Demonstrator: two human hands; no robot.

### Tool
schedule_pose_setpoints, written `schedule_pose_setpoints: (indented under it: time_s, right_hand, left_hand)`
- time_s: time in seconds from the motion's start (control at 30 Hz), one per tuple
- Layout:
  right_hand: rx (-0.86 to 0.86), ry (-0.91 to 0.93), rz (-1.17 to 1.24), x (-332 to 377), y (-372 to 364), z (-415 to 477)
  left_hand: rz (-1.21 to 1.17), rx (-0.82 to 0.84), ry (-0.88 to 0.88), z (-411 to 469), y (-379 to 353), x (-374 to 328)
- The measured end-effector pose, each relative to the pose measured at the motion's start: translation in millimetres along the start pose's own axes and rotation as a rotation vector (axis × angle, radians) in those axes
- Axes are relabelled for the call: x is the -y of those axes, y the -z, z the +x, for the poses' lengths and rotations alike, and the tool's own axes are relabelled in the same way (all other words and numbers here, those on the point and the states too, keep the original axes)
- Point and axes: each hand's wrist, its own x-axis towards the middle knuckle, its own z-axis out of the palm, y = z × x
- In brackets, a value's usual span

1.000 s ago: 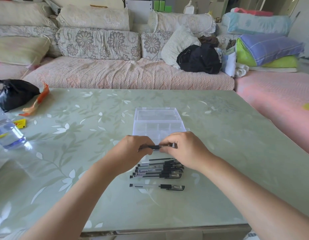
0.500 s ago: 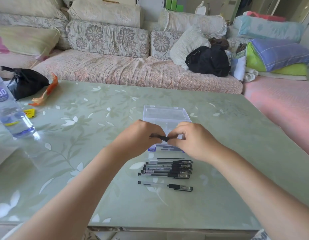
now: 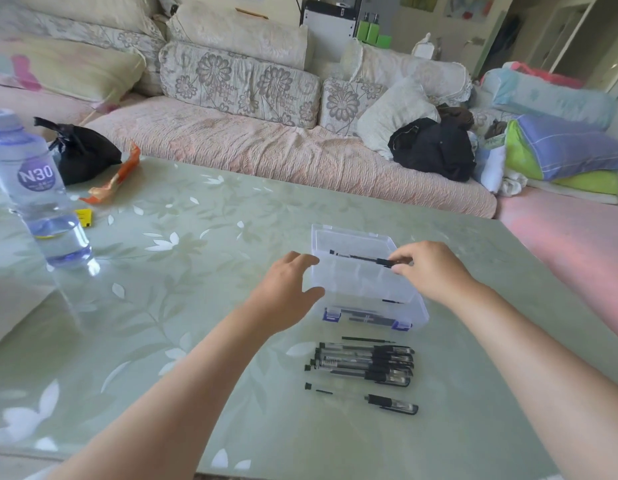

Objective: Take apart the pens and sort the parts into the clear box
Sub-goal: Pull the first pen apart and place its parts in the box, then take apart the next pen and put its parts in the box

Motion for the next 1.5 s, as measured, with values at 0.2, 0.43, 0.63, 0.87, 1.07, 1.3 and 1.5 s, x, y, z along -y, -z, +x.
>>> schedule_pose_setpoints:
  time_s: [0.2, 0.43, 0.63, 0.87, 1.07, 1.3, 1.5]
  right_hand:
    - [0.116, 0.043, -0.178, 12.9, -21.2, 27.5]
    - [0.263, 0.040, -0.187, 17.0, -37.9, 35.2]
    - [0.306, -0.005, -0.001, 12.0, -32.7, 24.0]
    - [0.321, 0.015, 0.112, 15.4, -24.0, 6.3]
    - [0.121, 0.143, 0.163, 29.1, -4.9, -23.3]
    - [0.342, 0.164, 0.176, 30.0, -2.7, -79.7]
    - [0.325, 0.126, 0.070, 7.2, -3.8, -100.1]
  left_hand:
    - [0.062, 0.069, -0.004, -0.4, -6.4, 0.4]
    - [0.042, 0.079, 0.004, 1.8, -6.9, 1.5]
    - [0.017, 0.100, 0.044, 2.9, -7.3, 2.9]
    - [0.057, 0.077, 0.043, 3.1, -6.1, -6.9]
    - [0.145, -0.031, -0.115, -9.2, -7.7, -30.6]
    - [0.195, 0.231, -0.144, -35.2, -19.7, -47.3]
    - [0.234, 0.244, -0.133, -43.0, -25.1, -52.9]
